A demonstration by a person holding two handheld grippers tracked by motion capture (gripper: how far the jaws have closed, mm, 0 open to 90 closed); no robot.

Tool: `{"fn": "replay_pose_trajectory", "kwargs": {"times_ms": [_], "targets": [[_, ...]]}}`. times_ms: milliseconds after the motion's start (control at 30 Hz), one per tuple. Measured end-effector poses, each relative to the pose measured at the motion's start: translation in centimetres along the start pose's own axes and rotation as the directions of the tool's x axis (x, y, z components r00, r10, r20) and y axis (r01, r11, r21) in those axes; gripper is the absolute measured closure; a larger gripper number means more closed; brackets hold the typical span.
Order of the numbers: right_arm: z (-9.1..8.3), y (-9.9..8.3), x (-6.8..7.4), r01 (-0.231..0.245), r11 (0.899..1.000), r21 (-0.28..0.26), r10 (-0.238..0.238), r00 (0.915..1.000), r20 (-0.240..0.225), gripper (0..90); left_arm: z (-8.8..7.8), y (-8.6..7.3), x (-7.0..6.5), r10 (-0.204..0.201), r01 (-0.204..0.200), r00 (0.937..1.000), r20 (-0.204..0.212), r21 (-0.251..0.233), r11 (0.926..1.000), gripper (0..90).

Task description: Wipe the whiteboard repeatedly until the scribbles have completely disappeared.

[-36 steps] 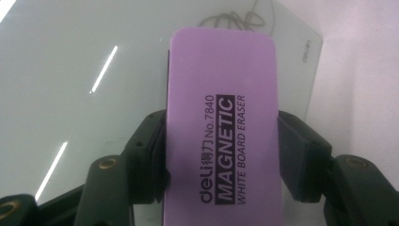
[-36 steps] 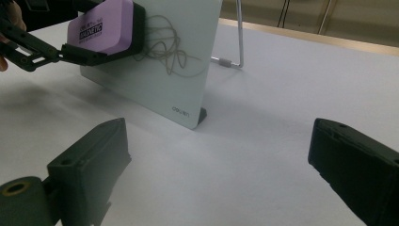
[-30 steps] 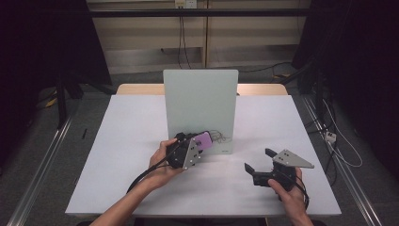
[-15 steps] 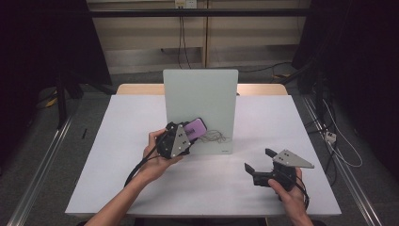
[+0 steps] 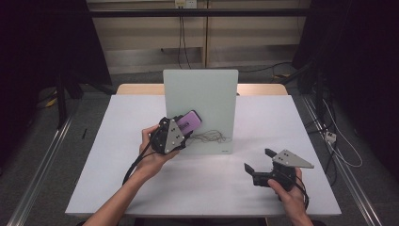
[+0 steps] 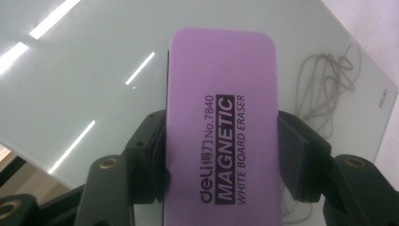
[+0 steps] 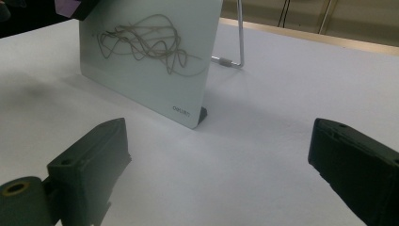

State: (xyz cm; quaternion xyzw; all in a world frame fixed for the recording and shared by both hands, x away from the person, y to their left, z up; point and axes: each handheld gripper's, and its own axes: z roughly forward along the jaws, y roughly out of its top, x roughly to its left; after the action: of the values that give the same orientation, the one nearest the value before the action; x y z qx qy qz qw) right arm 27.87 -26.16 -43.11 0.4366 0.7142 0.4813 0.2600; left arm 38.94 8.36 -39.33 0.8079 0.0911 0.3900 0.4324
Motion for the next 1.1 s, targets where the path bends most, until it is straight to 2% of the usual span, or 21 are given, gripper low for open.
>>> {"fn": "replay_pose_trajectory", "kwargs": {"times_ms": [100, 167, 267, 367, 400, 433, 467, 533, 600, 633, 700, 767, 833, 900, 967, 1100], "targets": [[0.0, 0.0, 0.0, -0.003, 1.000, -0.002, 0.003, 1.0000, 0.001, 5.5, 0.1, -0.2, -0.4, 0.013, -0.013, 0.9998, 0.015, 0.001, 0.9999, 41.0], [0.0, 0.0, 0.0, -0.003, 1.000, -0.001, 0.003, 1.0000, 0.002, 5.5, 0.2, -0.4, -0.6, -0.005, 0.005, 0.9997, 0.024, -0.002, 1.0000, 41.0], [0.0, 0.0, 0.0, -0.001, 1.000, 0.000, 0.001, 1.0000, 0.003, 5.5, 0.3, -0.6, -1.0, -0.055, 0.055, 0.9976, 0.042, -0.009, 0.9984, 41.0], [0.1, 0.0, 0.1, -0.002, 1.000, 0.000, 0.002, 1.0000, 0.002, 5.5, 0.5, -0.8, -1.5, -0.069, 0.070, 0.9961, 0.055, -0.011, 0.9975, 41.0], [0.1, 0.0, 0.1, -0.002, 1.000, 0.001, 0.002, 1.0000, 0.001, 5.5, 0.5, -0.8, -1.4, -0.049, 0.050, 0.9965, 0.067, -0.010, 0.9987, 41.0], [0.0, 0.0, 0.1, 0.002, 1.000, 0.001, -0.002, 1.0000, 0.001, 5.5, 0.6, -0.9, -1.7, -0.076, 0.077, 0.9953, 0.060, -0.017, 0.9969, 41.0], [0.0, 0.0, 0.1, 0.000, 1.000, 0.000, 0.000, 1.0000, 0.001, 5.5, 0.7, -0.9, -1.7, -0.070, 0.072, 0.9954, 0.065, -0.017, 0.9973, 40.9], [0.0, 0.0, 0.0, -0.003, 1.000, -0.002, 0.003, 1.0000, 0.002, 5.5, 0.8, -1.0, -2.1, -0.089, 0.090, 0.9937, 0.068, -0.015, 0.9958, 40.9], [0.0, 0.0, 0.0, -0.001, 1.000, -0.002, 0.001, 1.0000, 0.002, 5.5, 1.0, -1.1, -2.6, -0.077, 0.078, 0.9936, 0.082, -0.006, 0.9970, 40.9], [0.0, 0.0, 0.0, -0.002, 1.000, -0.001, 0.002, 1.0000, 0.001, 5.5, 1.1, -1.1, -2.7, -0.036, 0.036, 0.9949, 0.094, 0.000, 0.9993, 41.0], [0.0, 0.0, 0.0, 0.000, 1.000, -0.001, 0.000, 1.0000, 0.000, 5.5, 1.3, -1.2, -3.5, -0.036, 0.035, 0.9943, 0.101, 0.008, 0.9994, 40.9], [0.0, 0.0, 0.1, 0.002, 1.000, -0.002, -0.002, 1.0000, -0.001, 5.5, 1.6, -1.2, -3.9, -0.030, 0.027, 0.9910, 0.131, 0.022, 0.9994, 40.9], [-0.1, 0.0, 0.0, -0.001, 1.000, -0.001, 0.001, 1.0000, 0.000, 5.5, 1.7, -1.3, -4.3, -0.005, -0.001, 0.9887, 0.150, 0.037, 0.9993, 40.9], [-0.1, 0.0, 0.0, 0.001, 1.000, -0.003, -0.001, 1.0000, 0.000, 5.5, 1.9, -1.4, -4.5, 0.004, -0.010, 0.9839, 0.179, 0.036, 0.9993, 40.9], [-0.1, 0.0, 0.0, 0.000, 1.000, -0.003, 0.000, 1.0000, 0.000, 5.5, 2.0, -1.4, -4.7, 0.024, -0.033, 0.9820, 0.188, 0.044, 0.9985, 40.9], [-0.1, 0.0, 0.0, 0.001, 1.000, -0.002, -0.001, 1.0000, 0.001, 5.5, 2.2, -1.5, -5.3, 0.033, -0.047, 0.9737, 0.225, 0.058, 0.9972, 41.0]]}}
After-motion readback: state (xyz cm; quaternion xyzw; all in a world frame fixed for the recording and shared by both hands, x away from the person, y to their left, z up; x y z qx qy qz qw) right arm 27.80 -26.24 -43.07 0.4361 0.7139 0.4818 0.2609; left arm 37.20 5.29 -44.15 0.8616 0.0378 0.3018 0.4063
